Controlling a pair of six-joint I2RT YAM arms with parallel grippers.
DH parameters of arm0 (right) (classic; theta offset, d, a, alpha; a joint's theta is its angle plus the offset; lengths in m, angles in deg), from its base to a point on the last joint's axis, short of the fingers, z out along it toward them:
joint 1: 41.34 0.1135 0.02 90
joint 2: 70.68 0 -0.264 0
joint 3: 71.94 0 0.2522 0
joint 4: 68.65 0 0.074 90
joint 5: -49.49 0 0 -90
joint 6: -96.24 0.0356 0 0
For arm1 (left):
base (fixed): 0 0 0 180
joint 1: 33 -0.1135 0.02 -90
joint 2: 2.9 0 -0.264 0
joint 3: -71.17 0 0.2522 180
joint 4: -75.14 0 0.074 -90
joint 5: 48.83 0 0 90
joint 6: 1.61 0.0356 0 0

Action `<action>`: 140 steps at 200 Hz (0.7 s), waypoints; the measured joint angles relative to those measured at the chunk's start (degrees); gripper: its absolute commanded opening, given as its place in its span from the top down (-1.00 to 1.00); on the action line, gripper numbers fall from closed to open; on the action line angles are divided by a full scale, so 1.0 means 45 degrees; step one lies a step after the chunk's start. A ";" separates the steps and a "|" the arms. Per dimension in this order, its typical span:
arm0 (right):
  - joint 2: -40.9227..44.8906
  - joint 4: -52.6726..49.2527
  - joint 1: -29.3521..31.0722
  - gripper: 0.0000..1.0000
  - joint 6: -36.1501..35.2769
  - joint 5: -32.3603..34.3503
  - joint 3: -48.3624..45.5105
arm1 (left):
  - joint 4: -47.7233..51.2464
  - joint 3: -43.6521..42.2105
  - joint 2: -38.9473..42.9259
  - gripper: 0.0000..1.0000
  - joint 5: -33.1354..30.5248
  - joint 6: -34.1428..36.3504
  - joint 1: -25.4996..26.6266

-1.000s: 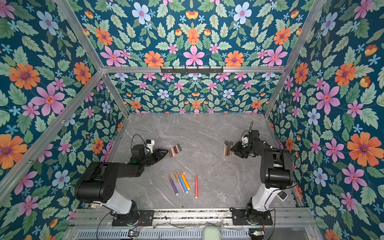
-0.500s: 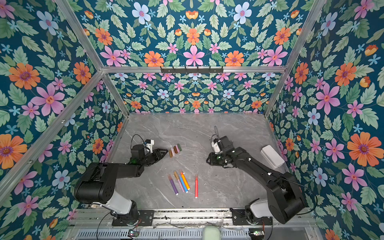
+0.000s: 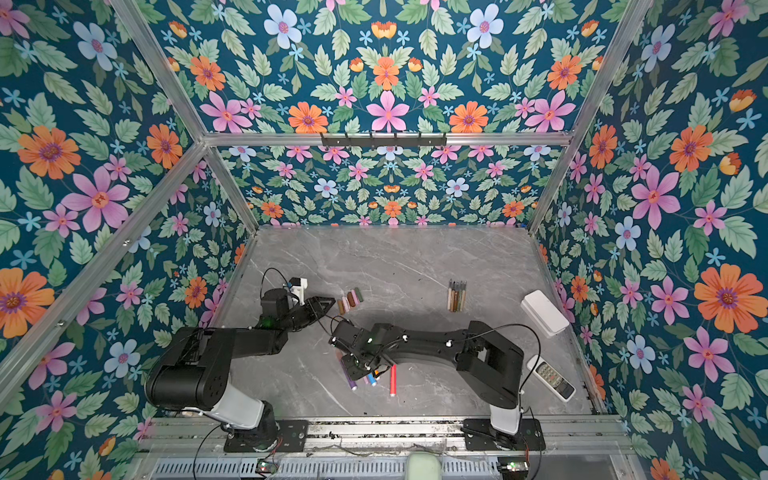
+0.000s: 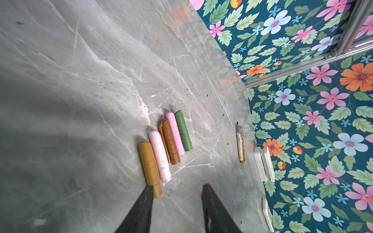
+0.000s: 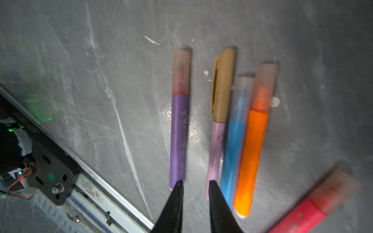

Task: Open the pen caps
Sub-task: 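Move the right gripper back over the marker row, then lower the right gripper and grasp the lilac pen with beige cap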

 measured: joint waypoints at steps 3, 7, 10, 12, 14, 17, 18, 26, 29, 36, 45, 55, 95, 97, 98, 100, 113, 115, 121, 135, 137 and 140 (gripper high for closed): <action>-0.0078 -0.0053 0.0044 0.50 0.0039 0.0024 0.0058 | 0.0000 0.0000 0.0000 0.13 0.0005 0.0000 0.0000; -0.0180 -0.0126 0.0102 0.51 0.0058 0.0049 0.0131 | 0.0000 0.0000 0.0005 0.13 0.0005 0.0000 0.0000; -0.0243 -0.0175 0.0131 0.51 0.0053 0.0078 0.0170 | 0.0000 0.0000 0.0010 0.13 0.0005 0.0000 0.0000; -0.0282 -0.0199 0.0155 0.50 0.0058 0.0083 0.0194 | 0.0000 0.0000 0.0015 0.13 0.0005 0.0000 0.0000; -0.0321 -0.0228 0.0170 0.50 0.0058 0.0087 0.0219 | 0.0000 0.0000 0.0024 0.13 0.0005 0.0000 0.0000; -0.0369 -0.0272 0.0194 0.51 0.0068 0.0117 0.0253 | 0.0000 0.0000 0.0024 0.13 0.0005 0.0000 0.0000; -0.0384 -0.0287 0.0199 0.51 0.0073 0.0126 0.0262 | 0.0000 0.0000 0.0024 0.13 0.0005 0.0000 0.0000; -0.0486 -0.0374 0.0257 0.51 0.0107 0.0214 0.0321 | 0.0000 0.0005 0.0029 0.13 0.0005 0.0000 0.0000; -0.0505 -0.0393 0.0277 0.51 0.0126 0.0233 0.0321 | 0.0000 0.0005 0.0029 0.13 0.0005 0.0000 0.0000; -0.0534 -0.0452 0.0291 0.51 0.0155 0.0287 0.0321 | 0.0005 0.0005 0.0029 0.13 0.0005 0.0000 0.0000; -0.0549 -0.0559 0.0301 0.50 0.0228 0.0364 0.0321 | 0.0005 0.0005 0.0029 0.13 0.0010 0.0000 0.0000; -0.0559 -0.0651 0.0301 0.50 0.0248 0.0457 0.0321 | 0.0005 0.0005 0.0029 0.13 0.0010 0.0000 0.0000; -0.0884 -0.1059 0.0311 0.49 0.0413 0.0724 0.0486 | 0.0005 0.0005 0.0029 0.13 0.0019 -0.0005 0.0000; -0.0908 -0.1083 0.0311 0.50 0.0432 0.0733 0.0495 | 0.0005 0.0005 0.0029 0.13 0.0019 -0.0005 0.0000; -0.0913 -0.1088 0.0311 0.50 0.0437 0.0733 0.0495 | 0.0005 0.0005 0.0029 0.13 0.0019 -0.0005 0.0000; -0.0937 -0.1112 0.0311 0.50 0.0432 0.0733 0.0505 | 0.0005 0.0005 0.0029 0.13 0.0019 -0.0005 0.0000; -0.1054 -0.1200 0.0311 0.49 0.0442 0.0743 0.0544 | 0.0005 0.0005 0.0029 0.13 0.0019 -0.0005 0.0000; -0.1073 -0.1209 0.0311 0.49 0.0442 0.0743 0.0554 | 0.0005 0.0005 0.0029 0.13 0.0019 -0.0005 0.0000; -0.1122 -0.1214 0.0311 0.49 0.0457 0.0743 0.0568 | 0.0005 0.0005 0.0029 0.13 0.0024 -0.0005 0.0000; -0.1219 -0.1239 0.0311 0.49 0.0491 0.0753 0.0588 | 0.0005 0.0005 0.0029 0.13 0.0024 -0.0005 0.0000; -0.1239 -0.1248 0.0311 0.49 0.0491 0.0753 0.0593 | 0.0005 0.0005 0.0029 0.13 0.0024 -0.0005 0.0000; -0.1258 -0.1263 0.0311 0.49 0.0500 0.0758 0.0602 | 0.0005 0.0005 0.0029 0.13 0.0024 -0.0005 0.0000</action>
